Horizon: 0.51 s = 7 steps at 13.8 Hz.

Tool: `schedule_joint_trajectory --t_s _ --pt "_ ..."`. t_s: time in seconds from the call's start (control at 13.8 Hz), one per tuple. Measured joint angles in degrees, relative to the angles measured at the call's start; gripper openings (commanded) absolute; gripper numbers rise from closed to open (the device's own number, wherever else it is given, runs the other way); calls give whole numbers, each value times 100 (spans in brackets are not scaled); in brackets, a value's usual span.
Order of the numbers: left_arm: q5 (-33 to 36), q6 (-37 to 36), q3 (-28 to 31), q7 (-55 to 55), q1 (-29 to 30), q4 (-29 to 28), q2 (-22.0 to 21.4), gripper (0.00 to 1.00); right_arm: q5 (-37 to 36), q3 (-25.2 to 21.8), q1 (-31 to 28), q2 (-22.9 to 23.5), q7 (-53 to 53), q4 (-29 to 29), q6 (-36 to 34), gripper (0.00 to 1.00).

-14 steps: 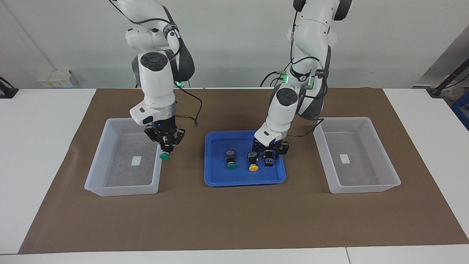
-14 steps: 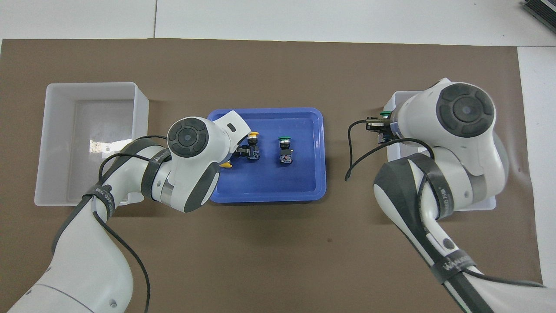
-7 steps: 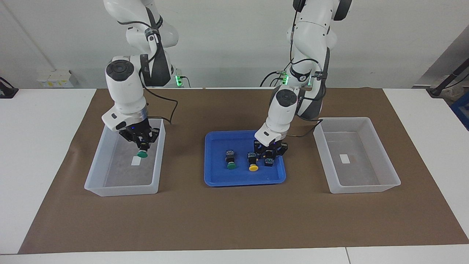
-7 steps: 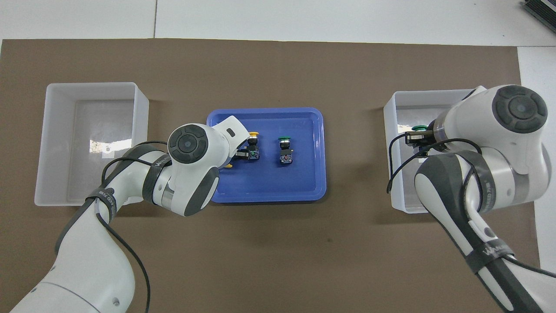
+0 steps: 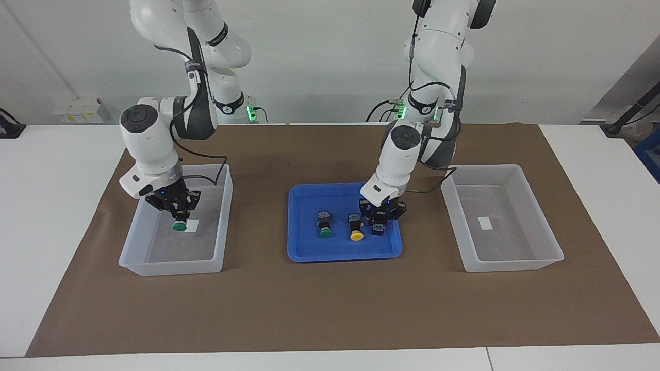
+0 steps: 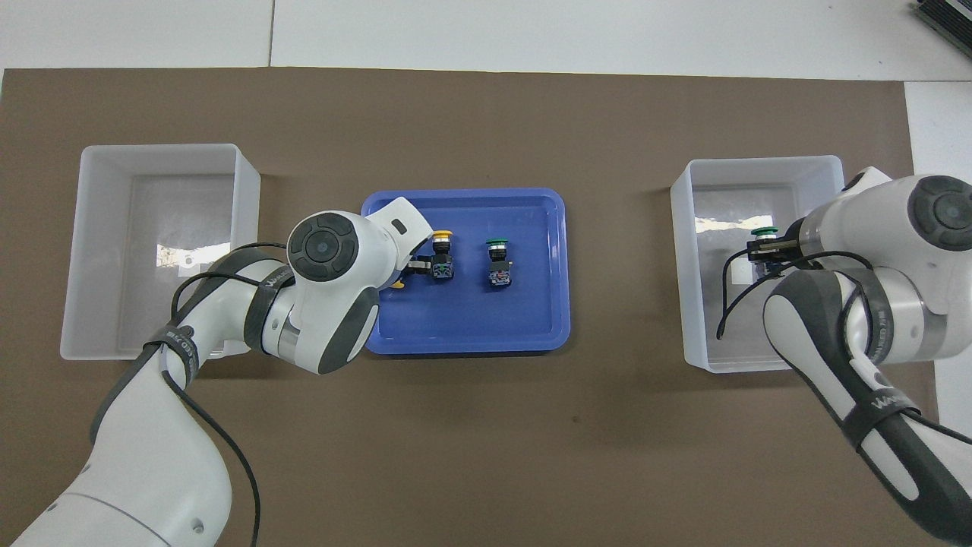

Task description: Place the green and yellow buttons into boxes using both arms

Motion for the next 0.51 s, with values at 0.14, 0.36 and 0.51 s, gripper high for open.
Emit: schedule_joint_trajectory --t_s 0.14,0.36,0.51 --pt "0 -186 20 0 17 162 0 0 199 0 -65 182 -146 -2 242 0" --pt "0 -696 34 1 153 580 -5 0 278 0 -176 447 -256 1 569 0" --pt "0 -1131 43 9 340 944 -22 0 282 -1 -219 571 -264 3 714 0"
